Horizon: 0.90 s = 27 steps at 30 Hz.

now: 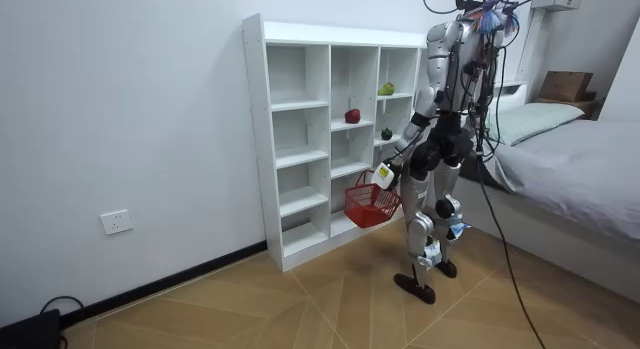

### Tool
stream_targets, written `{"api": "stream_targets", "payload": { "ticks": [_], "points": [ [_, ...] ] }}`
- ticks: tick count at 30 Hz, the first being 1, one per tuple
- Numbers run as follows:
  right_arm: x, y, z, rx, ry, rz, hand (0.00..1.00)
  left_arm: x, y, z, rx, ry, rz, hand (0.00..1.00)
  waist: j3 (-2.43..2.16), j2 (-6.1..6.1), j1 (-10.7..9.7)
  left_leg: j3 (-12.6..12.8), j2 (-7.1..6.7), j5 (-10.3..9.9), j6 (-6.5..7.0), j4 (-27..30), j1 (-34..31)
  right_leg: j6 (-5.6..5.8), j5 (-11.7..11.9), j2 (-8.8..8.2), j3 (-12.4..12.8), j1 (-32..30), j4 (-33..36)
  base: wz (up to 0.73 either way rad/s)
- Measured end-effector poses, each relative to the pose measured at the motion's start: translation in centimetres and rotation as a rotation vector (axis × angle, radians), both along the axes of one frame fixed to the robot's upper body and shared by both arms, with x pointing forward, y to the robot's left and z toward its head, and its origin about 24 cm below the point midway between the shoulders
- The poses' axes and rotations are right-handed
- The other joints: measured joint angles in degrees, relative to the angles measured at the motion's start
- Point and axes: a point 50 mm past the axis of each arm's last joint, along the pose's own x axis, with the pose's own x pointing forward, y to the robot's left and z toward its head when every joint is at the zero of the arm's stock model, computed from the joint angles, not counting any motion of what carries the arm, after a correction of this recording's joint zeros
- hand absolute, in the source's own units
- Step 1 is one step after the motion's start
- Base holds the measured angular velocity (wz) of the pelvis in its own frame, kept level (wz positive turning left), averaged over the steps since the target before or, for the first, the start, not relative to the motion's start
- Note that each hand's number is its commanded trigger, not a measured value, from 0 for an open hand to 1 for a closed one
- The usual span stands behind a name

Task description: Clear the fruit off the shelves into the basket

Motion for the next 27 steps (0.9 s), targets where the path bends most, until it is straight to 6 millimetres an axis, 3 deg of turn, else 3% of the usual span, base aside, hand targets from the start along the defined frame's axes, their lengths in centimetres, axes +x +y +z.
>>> {"api": "stream_targets", "payload": {
  "ticks": [18, 27],
  "points": [
    [-0.16, -0.31, -0.03, -0.063, 0.029, -0.013, 0.00, -0.25, 0.11, -0.06, 0.004, 0.022, 0.015, 1.00, 0.01, -0.10, -0.1, 0.3, 0.00, 0.0, 0.00, 0.0, 0.1, 0.00, 0.0, -0.01, -0.2, 0.5, 0.0, 0.00],
    [-0.29, -0.38, -0.04, -0.073, 0.035, -0.016, 0.00, -0.17, 0.30, -0.03, 0.039, 0.027, 0.010, 1.00, 0.05, -0.01, 0.0, -0.9, -0.05, 0.0, -0.03, 0.0, 0.2, 0.01, 0.0, 0.00, -1.1, 1.0, -0.8, 0.05]
  ]
}}
